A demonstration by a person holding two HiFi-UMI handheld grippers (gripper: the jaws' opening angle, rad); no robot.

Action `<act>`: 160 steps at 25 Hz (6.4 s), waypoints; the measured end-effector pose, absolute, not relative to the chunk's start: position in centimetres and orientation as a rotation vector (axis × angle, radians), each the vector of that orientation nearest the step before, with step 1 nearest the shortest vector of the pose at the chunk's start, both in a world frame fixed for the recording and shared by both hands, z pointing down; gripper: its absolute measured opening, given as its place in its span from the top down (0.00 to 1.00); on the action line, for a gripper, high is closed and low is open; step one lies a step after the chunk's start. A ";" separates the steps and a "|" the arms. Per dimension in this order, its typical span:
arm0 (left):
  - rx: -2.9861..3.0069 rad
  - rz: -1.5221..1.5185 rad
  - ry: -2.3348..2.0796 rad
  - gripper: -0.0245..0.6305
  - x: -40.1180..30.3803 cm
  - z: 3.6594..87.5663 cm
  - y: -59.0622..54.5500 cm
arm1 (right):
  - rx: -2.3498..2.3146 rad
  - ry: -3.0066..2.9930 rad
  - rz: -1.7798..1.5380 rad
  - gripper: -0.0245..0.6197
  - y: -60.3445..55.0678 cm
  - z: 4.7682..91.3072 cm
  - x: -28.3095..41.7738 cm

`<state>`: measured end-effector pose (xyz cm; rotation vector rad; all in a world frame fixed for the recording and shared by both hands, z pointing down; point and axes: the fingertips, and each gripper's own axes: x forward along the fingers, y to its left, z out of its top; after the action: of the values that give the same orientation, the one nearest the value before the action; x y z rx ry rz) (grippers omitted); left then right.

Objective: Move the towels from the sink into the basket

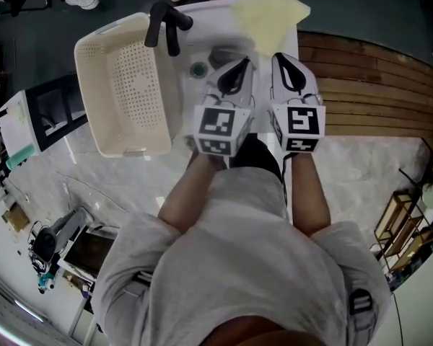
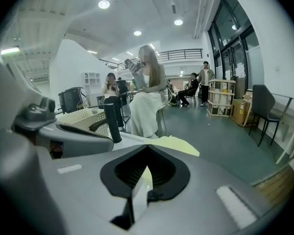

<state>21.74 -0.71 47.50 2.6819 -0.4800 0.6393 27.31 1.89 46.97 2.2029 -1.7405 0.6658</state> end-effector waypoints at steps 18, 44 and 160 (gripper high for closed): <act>2.613 0.749 -0.512 0.93 22.5 51.3 -2.2 | 2.135 -1.624 0.800 0.79 -0.5 52.9 31.0; 2.602 0.749 -0.576 0.93 20.7 51.0 -2.3 | 2.043 -1.593 0.847 0.94 -0.6 55.1 30.9; 2.455 0.308 -1.358 0.93 -12.3 36.1 -20.1 | 1.659 -2.521 0.162 0.95 -23.3 26.1 -6.5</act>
<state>-12.32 -20.09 36.14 2.4549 -1.3584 0.3080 -6.53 -23.31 26.07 1.6594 -2.5212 0.1621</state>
